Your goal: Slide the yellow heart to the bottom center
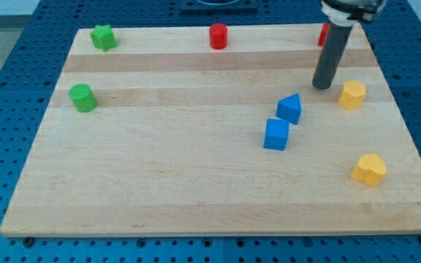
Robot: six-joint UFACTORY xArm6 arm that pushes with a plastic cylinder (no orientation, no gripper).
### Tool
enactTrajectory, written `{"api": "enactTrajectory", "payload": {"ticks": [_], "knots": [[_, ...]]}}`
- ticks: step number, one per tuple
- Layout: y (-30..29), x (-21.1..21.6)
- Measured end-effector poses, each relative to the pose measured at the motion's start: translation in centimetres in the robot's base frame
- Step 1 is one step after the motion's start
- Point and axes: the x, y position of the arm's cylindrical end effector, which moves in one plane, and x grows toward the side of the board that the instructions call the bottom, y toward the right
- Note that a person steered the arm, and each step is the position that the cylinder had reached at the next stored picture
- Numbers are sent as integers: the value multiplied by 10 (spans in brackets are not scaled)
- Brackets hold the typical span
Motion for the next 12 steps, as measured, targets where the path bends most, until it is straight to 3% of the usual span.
{"api": "enactTrajectory", "payload": {"ticks": [3, 5, 8, 11, 12], "knots": [[-8, 50], [-7, 107], [79, 115], [76, 186], [50, 185]]}}
